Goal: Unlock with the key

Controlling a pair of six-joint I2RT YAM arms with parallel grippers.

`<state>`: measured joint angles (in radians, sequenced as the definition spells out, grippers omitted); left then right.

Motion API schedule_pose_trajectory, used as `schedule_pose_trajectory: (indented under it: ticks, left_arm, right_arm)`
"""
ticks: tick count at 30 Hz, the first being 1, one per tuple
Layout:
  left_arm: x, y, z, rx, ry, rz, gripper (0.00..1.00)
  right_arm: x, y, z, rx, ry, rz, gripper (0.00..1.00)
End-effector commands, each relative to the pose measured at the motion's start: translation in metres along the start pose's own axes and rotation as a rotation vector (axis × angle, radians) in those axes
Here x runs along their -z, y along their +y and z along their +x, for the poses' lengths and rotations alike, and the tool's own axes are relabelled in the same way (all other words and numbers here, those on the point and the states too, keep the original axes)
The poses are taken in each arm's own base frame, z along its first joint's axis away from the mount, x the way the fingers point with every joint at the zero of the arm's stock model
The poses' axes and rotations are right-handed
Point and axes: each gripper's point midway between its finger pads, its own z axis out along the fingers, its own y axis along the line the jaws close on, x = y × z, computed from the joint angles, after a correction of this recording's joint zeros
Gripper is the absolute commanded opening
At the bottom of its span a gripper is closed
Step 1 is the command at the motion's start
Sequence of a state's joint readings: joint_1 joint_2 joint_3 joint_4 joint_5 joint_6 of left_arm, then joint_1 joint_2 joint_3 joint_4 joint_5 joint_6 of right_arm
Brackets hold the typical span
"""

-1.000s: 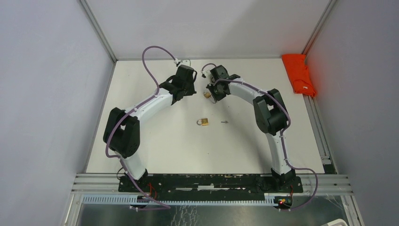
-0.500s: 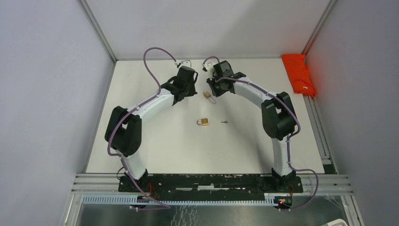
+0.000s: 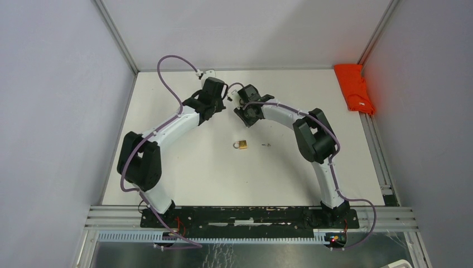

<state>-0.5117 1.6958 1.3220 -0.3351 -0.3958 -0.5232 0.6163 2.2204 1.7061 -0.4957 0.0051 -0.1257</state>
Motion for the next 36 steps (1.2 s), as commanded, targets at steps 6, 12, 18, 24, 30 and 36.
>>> schedule_pose_trajectory:
  ticks: [6, 12, 18, 24, 30, 36]
  left_arm:
    - [0.016, 0.002, -0.020, 0.051, -0.066, 0.004, 0.02]
    - [0.016, -0.001, -0.020, 0.053, -0.061, 0.019, 0.02]
    - [0.015, -0.002, -0.020, 0.051, -0.060, 0.021, 0.02]
    - [0.014, -0.004, -0.018, 0.051, -0.053, 0.028, 0.02]
    - [0.014, -0.006, -0.019, 0.053, -0.050, 0.035, 0.02]
    - [0.018, -0.006, -0.022, 0.054, -0.056, 0.041, 0.02]
  right_arm:
    - [0.020, -0.020, -0.024, 0.037, -0.042, 0.128, 0.32]
    - [0.022, -0.027, -0.020, 0.048, -0.034, 0.165, 0.32]
    - [0.006, -0.024, -0.005, 0.062, 0.024, 0.157, 0.31]
    - [0.001, -0.016, -0.002, 0.051, 0.021, 0.115, 0.28]
    - [-0.008, -0.006, 0.002, 0.021, 0.030, 0.054, 0.31]
    - [-0.018, -0.010, 0.021, -0.046, 0.085, 0.047, 0.31]
